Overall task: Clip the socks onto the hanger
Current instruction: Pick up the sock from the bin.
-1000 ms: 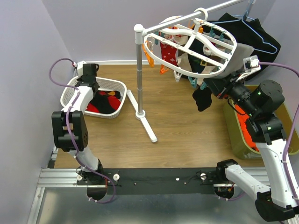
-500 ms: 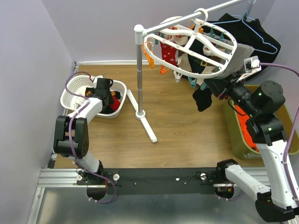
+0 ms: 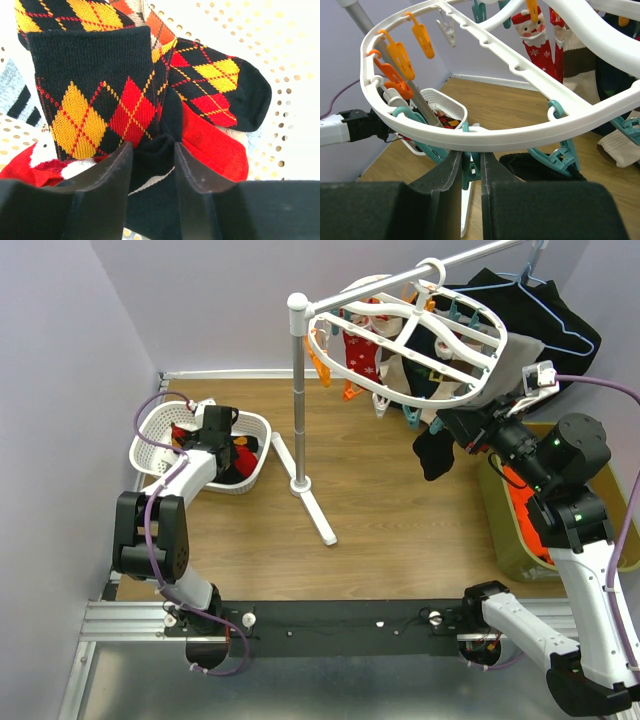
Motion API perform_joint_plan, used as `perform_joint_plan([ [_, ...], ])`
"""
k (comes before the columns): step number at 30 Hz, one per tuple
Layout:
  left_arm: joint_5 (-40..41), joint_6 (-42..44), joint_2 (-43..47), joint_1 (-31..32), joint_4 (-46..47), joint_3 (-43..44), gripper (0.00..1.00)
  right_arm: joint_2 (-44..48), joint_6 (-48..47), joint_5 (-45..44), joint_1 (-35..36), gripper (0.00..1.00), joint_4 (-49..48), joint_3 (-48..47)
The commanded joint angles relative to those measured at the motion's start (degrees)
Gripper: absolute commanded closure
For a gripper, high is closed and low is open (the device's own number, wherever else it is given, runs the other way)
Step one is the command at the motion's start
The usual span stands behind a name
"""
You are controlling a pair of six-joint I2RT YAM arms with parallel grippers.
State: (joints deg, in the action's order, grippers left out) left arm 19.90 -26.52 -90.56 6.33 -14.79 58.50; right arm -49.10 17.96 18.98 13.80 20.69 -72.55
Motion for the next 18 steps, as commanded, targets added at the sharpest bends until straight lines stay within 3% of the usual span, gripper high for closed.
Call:
perform_joint_plan([
  [1,0.7,-0.3,-0.2,-0.4,0.2,0.2,0.62,0.7,0.1,-0.8,-0.1,0.88,2.0,-0.5],
  [6,0.6,-0.4,-0.2,-0.4,-0.1,0.5,0.79,0.7,0.2,-0.9,-0.2,0.88,1.7,-0.2],
  [10,1.5,0.8,-0.3,-0.4,-1.0,2.4,1.0,0.4,0.3,-0.6,-0.2,0.88,1.4,-0.4],
  [18,5.5,9.9,6.4,1.3,-3.7,12.9,1.0,0.3,0.2,-0.7,-0.1,0.88,1.4,-1.3],
])
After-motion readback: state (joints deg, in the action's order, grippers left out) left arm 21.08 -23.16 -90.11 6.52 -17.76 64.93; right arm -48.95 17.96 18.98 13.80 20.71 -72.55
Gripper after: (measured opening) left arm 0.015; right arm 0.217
